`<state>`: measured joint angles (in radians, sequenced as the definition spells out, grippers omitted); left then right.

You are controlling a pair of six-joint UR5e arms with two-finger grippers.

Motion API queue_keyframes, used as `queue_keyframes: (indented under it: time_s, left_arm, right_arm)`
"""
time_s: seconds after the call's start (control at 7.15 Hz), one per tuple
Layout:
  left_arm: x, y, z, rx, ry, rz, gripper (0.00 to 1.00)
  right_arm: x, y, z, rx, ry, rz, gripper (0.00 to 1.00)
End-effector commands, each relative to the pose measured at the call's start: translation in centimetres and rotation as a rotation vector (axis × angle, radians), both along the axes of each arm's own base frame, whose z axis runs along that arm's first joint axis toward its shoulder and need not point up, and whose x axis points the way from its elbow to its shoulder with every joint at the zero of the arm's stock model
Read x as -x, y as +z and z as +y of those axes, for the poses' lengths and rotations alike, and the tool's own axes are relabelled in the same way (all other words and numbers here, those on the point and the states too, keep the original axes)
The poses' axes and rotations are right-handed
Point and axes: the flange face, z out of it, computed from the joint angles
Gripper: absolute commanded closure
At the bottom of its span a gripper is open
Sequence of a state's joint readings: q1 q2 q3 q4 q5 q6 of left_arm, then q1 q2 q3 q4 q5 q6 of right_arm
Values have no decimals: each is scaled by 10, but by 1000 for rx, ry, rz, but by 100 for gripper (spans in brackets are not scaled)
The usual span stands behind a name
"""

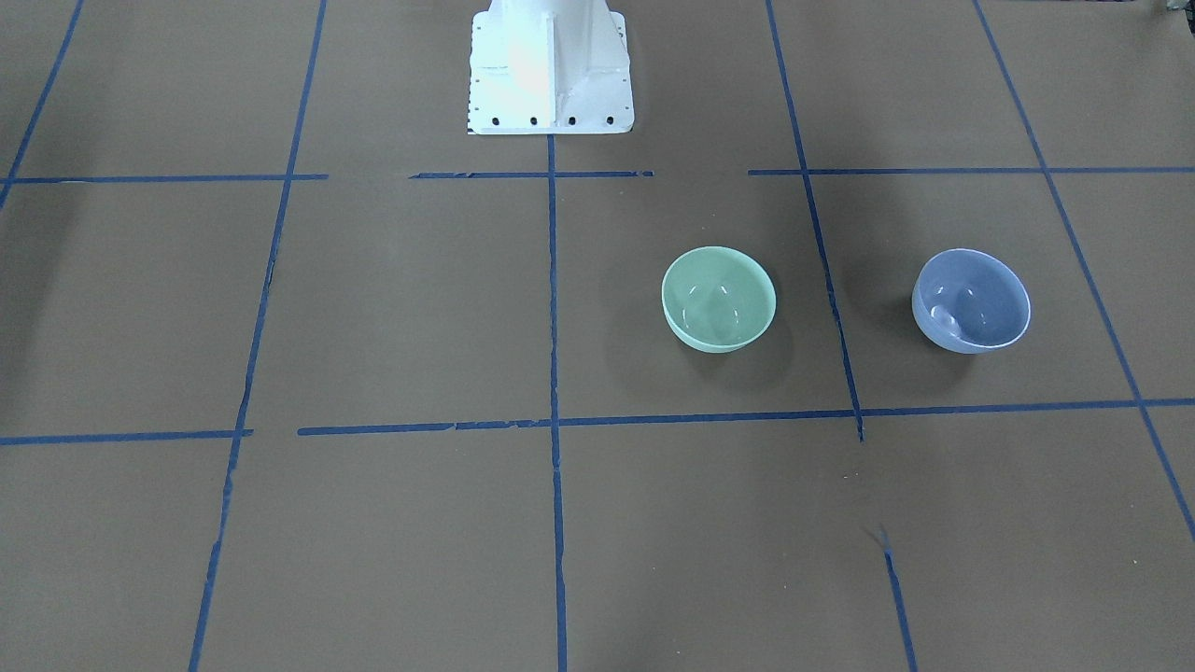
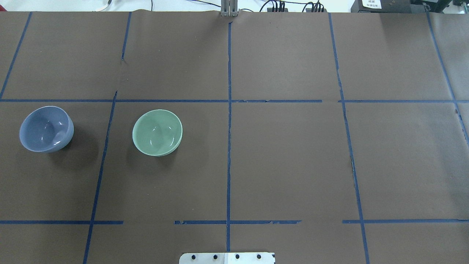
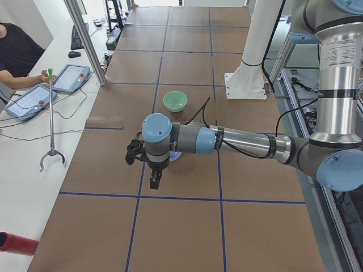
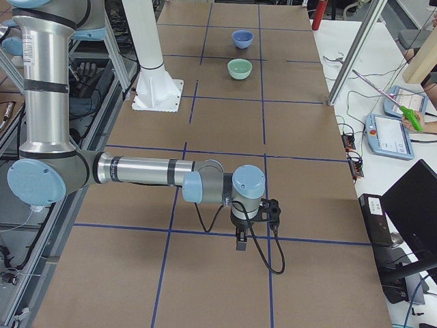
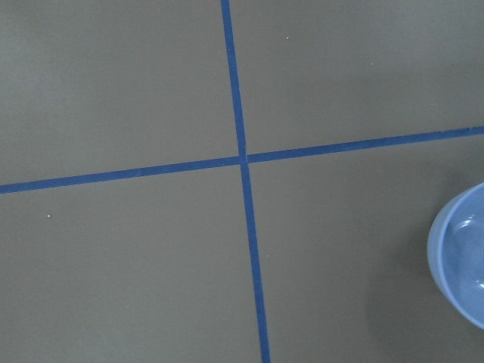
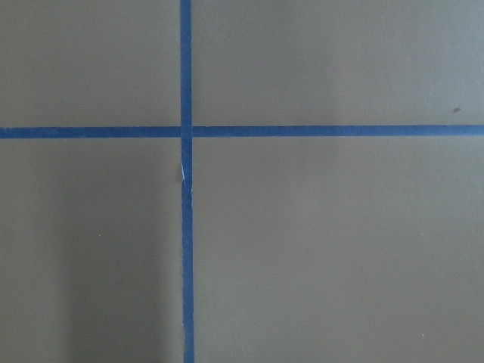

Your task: Stack blue bowl on green bowl

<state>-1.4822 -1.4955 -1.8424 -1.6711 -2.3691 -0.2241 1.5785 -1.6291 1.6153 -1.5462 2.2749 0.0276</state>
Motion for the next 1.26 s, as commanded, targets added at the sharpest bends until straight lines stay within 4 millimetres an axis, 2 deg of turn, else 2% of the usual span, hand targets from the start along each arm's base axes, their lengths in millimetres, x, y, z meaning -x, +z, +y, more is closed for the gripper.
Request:
queue_keyframes:
  time_s: [0.0, 0.28, 0.42, 0.56, 0.98, 1.12]
  left_arm:
    - [-66, 5, 20, 24, -61, 73, 0]
    - [-109, 39, 26, 47, -66, 102, 0]
    - [-140, 50, 29, 51, -87, 76, 0]
    - [-160, 55, 31, 57, -95, 86, 0]
    - [-198, 62, 15, 61, -51, 90, 0]
    - [-205, 61, 16, 56, -32, 91, 0]
  right_arm:
    - [0, 0, 0, 0, 0, 0, 0]
    - [0, 0, 0, 0, 0, -2, 0]
    - [0, 0, 0, 0, 0, 0, 0]
    - [0, 0, 0, 0, 0, -2, 0]
    - [0, 0, 0, 0, 0, 0, 0]
    - [0, 0, 0, 0, 0, -2, 0]
